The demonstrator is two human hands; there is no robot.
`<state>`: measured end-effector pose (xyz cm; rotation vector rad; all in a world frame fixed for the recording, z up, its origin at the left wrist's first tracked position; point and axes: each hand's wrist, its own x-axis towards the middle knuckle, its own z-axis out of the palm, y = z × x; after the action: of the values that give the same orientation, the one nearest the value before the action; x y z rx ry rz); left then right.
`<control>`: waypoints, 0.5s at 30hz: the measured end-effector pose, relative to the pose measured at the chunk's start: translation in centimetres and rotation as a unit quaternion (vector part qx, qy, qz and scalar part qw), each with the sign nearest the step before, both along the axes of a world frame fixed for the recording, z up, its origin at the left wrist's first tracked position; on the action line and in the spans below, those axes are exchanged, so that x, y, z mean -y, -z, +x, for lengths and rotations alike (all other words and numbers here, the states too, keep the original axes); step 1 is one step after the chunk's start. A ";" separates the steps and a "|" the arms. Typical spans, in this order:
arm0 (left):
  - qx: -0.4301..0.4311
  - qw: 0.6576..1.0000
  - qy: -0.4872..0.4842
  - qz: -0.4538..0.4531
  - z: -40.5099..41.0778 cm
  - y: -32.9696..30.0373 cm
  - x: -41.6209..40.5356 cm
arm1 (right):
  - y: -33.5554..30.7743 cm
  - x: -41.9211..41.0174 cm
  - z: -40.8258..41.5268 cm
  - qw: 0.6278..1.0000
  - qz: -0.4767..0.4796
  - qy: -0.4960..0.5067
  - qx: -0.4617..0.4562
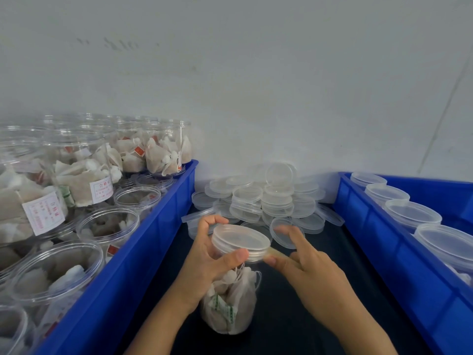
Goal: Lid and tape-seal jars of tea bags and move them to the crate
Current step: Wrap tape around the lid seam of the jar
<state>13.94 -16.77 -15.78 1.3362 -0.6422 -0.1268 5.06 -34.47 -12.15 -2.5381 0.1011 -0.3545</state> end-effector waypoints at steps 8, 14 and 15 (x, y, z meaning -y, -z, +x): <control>-0.007 1.000 0.000 -0.007 -0.3 -0.3 -0.1 | 0.0 1.4 0.3 0.991 0.089 -0.095 -0.043; 0.000 1.000 0.003 0.007 -0.4 -0.6 -0.1 | 0.0 1.5 0.3 0.998 0.012 -0.065 -0.011; 0.000 1.000 0.005 0.007 -0.4 -0.6 -0.1 | 0.1 1.5 0.3 0.998 0.008 -0.062 -0.011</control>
<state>13.57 -16.66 -15.20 1.3467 -0.6489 -0.1406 5.41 -35.95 -12.23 -2.5192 -0.0459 -0.2744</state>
